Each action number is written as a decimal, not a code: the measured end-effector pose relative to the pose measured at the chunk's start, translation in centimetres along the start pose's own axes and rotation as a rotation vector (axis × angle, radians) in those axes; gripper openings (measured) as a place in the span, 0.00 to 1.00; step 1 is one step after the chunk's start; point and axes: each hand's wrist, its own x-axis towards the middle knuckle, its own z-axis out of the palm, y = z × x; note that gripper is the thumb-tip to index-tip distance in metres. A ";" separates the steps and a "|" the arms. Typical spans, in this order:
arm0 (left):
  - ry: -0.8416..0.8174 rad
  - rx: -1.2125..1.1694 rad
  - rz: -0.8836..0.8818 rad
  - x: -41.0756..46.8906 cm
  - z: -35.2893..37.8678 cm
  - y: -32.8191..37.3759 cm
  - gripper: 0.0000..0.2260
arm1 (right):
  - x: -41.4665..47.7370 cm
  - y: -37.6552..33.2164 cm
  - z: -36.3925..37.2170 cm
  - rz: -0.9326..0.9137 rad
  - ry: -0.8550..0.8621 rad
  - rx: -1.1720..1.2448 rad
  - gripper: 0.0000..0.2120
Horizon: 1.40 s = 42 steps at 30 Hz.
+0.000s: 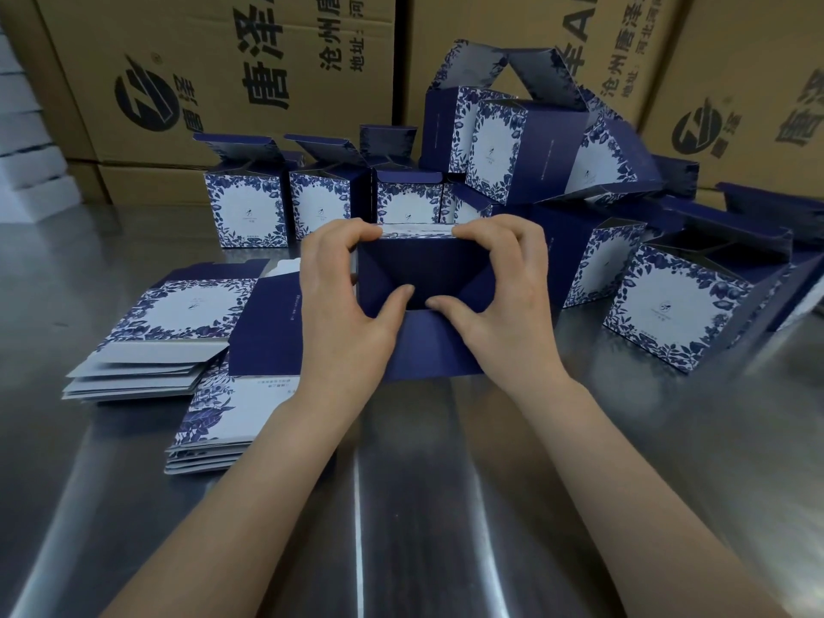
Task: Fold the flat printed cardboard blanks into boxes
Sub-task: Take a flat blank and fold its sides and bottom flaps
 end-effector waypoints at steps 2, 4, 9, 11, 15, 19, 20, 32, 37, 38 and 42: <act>-0.002 0.003 -0.013 0.0 0.0 -0.1 0.27 | 0.0 0.0 0.0 0.001 -0.008 0.009 0.29; -0.010 -0.006 -0.030 -0.1 -0.1 -0.1 0.27 | 0.0 0.1 -0.1 0.008 -0.025 0.027 0.29; -0.065 -0.058 -0.072 -0.2 -0.1 -0.3 0.28 | 0.1 0.2 -0.4 0.033 -0.063 0.074 0.29; -0.088 -0.080 -0.096 -0.2 -0.2 -0.4 0.29 | 0.1 0.2 -0.5 0.030 -0.061 0.083 0.29; -0.145 -0.136 -0.097 -0.3 -0.1 -0.4 0.30 | 0.1 0.1 -0.6 0.046 -0.069 0.133 0.30; -0.190 -0.180 -0.080 -0.3 -0.1 -0.5 0.28 | -0.1 -0.1 -0.5 0.152 -0.131 0.223 0.32; -0.206 -0.198 -0.071 -0.4 -0.1 -0.3 0.27 | -0.1 -0.2 -0.4 0.197 -0.144 0.241 0.33; -0.429 -0.325 0.014 -1.4 0.8 1.5 0.32 | 0.1 0.3 0.0 0.481 0.055 0.385 0.29; -0.144 -0.226 0.013 -1.2 0.6 0.7 0.23 | 0.5 0.7 -0.4 0.607 0.155 0.569 0.29; -0.042 -0.204 -0.024 -1.1 0.5 0.4 0.22 | 0.6 0.9 -0.6 0.639 0.183 0.659 0.29; 0.247 -0.245 -0.335 -0.2 0.2 -0.7 0.16 | 1.3 1.7 -1.0 0.751 0.245 1.159 0.36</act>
